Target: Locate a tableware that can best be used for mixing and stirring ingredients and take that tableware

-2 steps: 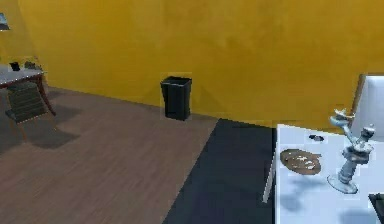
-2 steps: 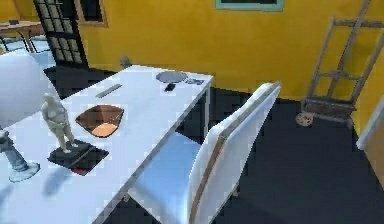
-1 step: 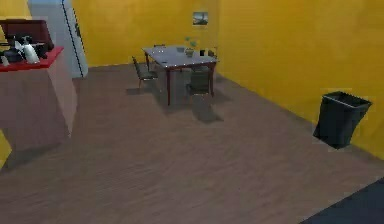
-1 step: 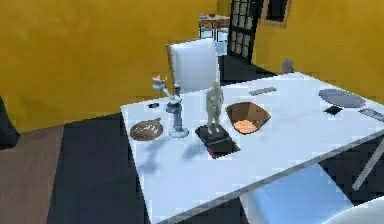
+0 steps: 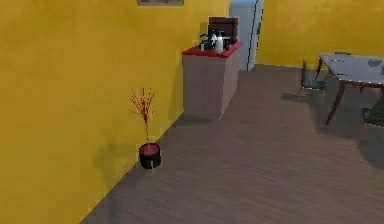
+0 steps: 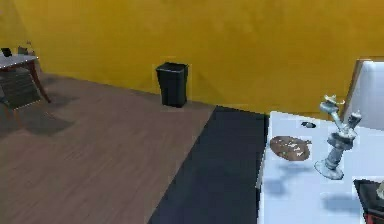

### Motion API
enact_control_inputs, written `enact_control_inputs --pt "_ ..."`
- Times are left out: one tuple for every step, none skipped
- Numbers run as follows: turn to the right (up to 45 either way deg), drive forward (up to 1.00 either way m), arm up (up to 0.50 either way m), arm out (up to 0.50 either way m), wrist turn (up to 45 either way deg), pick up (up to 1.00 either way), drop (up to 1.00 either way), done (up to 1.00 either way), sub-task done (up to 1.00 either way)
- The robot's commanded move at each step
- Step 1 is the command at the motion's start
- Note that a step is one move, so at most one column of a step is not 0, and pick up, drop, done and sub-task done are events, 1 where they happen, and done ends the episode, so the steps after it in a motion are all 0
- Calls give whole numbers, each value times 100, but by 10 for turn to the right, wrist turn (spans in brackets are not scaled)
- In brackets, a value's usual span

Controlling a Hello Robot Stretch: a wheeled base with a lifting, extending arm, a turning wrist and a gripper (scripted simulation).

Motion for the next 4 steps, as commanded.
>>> enact_control_inputs --pt "-300 0 0 0 0 0 0 0 0" --pt "0 10 0 0 0 0 0 0 0" --pt "-450 0 0 0 0 0 0 0 0" --pt "-360 0 0 0 0 0 0 0 0"
